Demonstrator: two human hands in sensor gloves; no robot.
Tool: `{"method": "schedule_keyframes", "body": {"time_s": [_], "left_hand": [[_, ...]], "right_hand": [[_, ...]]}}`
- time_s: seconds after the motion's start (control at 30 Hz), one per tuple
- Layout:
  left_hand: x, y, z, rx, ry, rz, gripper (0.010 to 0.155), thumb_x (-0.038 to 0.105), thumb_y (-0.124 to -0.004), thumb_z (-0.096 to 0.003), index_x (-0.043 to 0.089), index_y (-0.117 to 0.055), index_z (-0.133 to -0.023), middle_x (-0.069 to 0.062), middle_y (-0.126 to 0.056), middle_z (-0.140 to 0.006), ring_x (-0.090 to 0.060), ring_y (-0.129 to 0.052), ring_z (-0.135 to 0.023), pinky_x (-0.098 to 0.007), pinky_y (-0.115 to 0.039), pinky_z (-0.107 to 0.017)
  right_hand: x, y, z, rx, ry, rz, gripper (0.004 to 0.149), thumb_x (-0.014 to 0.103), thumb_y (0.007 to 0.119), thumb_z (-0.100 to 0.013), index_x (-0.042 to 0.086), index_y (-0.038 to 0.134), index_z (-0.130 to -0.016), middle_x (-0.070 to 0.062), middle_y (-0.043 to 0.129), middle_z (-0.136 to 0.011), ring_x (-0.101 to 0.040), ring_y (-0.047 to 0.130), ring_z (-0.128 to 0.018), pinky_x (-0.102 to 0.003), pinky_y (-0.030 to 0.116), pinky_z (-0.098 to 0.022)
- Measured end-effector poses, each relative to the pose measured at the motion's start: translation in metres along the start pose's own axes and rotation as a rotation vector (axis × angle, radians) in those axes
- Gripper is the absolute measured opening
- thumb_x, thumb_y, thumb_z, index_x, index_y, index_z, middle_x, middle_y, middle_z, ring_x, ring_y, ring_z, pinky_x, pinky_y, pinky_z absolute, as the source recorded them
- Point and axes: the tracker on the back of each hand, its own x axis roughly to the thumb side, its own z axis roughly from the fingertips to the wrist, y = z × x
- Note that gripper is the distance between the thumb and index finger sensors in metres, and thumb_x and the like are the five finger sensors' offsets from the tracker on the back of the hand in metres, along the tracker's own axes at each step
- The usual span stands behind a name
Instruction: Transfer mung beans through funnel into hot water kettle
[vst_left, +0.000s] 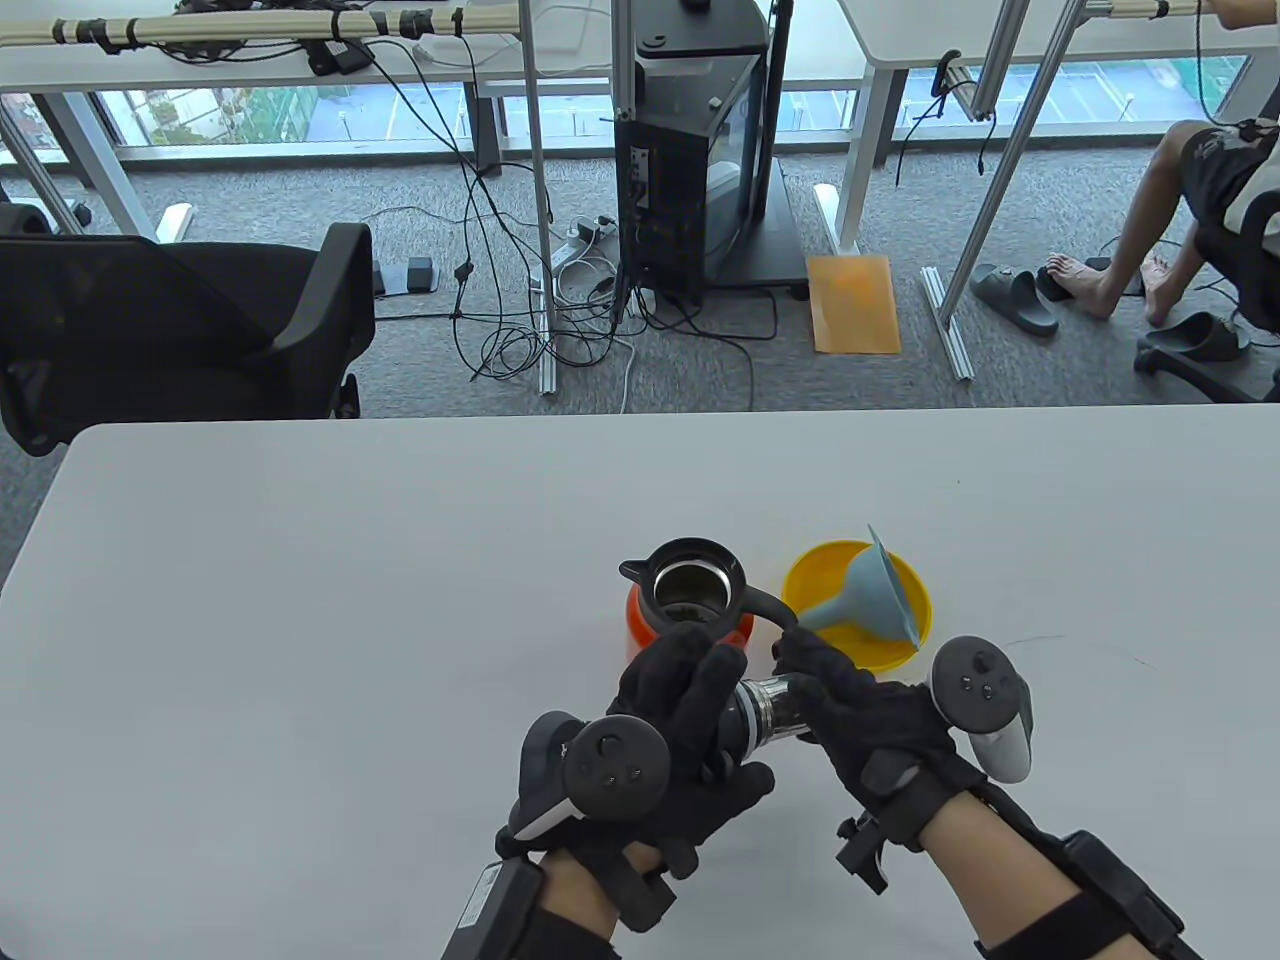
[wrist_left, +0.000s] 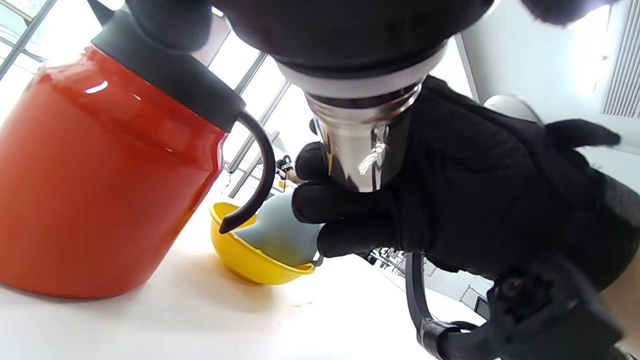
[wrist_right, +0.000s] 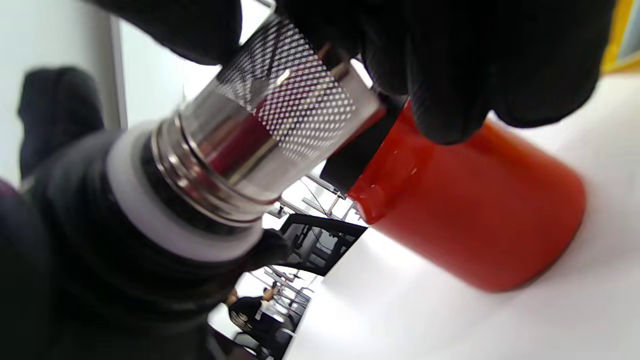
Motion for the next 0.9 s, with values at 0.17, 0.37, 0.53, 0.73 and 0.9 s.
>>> {"method": "schedule_keyframes", "body": {"time_s": [0.17, 0.37, 0.53, 0.73, 0.9], "left_hand": [[-0.004, 0.013, 0.003, 0.021, 0.042, -0.047, 0.087, 0.079, -0.059, -0.0384, 0.06, 0.001, -0.098, 0.0, -0.003, -0.113, -0.041, -0.029, -0.104, -0.053, -0.069, -0.067], [-0.012, 0.03, 0.007, 0.043, 0.089, -0.074, 0.088, 0.079, -0.061, -0.039, 0.058, -0.001, -0.1, -0.001, -0.003, -0.114, -0.041, -0.028, -0.104, -0.053, -0.067, -0.067], [-0.021, 0.043, 0.01, 0.087, 0.132, -0.06, 0.089, 0.08, -0.062, -0.0391, 0.056, -0.002, -0.101, -0.001, -0.002, -0.114, -0.041, -0.026, -0.104, -0.053, -0.064, -0.067], [-0.026, 0.057, 0.008, 0.124, 0.194, -0.069, 0.09, 0.08, -0.061, -0.0398, 0.053, -0.001, -0.102, -0.003, -0.001, -0.114, -0.041, -0.023, -0.103, -0.053, -0.058, -0.068], [-0.023, 0.072, -0.01, 0.121, 0.238, -0.107, 0.092, 0.079, -0.066, -0.0393, 0.053, -0.007, -0.103, -0.004, -0.007, -0.115, -0.042, -0.024, -0.103, -0.056, -0.056, -0.069]], "right_hand": [[0.015, -0.005, 0.016, 0.092, -0.058, 0.428, 0.078, 0.047, 0.07, -0.053, -0.003, 0.049, -0.11, -0.039, 0.028, -0.105, -0.071, 0.034, -0.089, -0.08, 0.041, -0.055], [-0.001, -0.013, 0.049, 0.17, 0.05, 0.732, 0.084, 0.054, 0.069, -0.052, 0.006, 0.039, -0.114, -0.031, 0.013, -0.109, -0.064, 0.003, -0.09, -0.081, 0.017, -0.055], [-0.032, 0.001, 0.075, 0.174, 0.18, 0.758, 0.086, 0.056, 0.068, -0.053, 0.008, 0.034, -0.115, -0.03, 0.008, -0.109, -0.061, -0.005, -0.088, -0.08, 0.011, -0.054], [-0.056, 0.019, 0.091, 0.2, 0.201, 0.864, 0.086, 0.058, 0.065, -0.054, 0.008, 0.032, -0.115, -0.031, 0.007, -0.108, -0.062, -0.007, -0.087, -0.08, 0.011, -0.053], [-0.067, 0.02, 0.098, 0.185, 0.204, 0.836, 0.086, 0.057, 0.066, -0.054, 0.007, 0.033, -0.115, -0.033, 0.008, -0.107, -0.063, -0.006, -0.086, -0.08, 0.012, -0.053]]}}
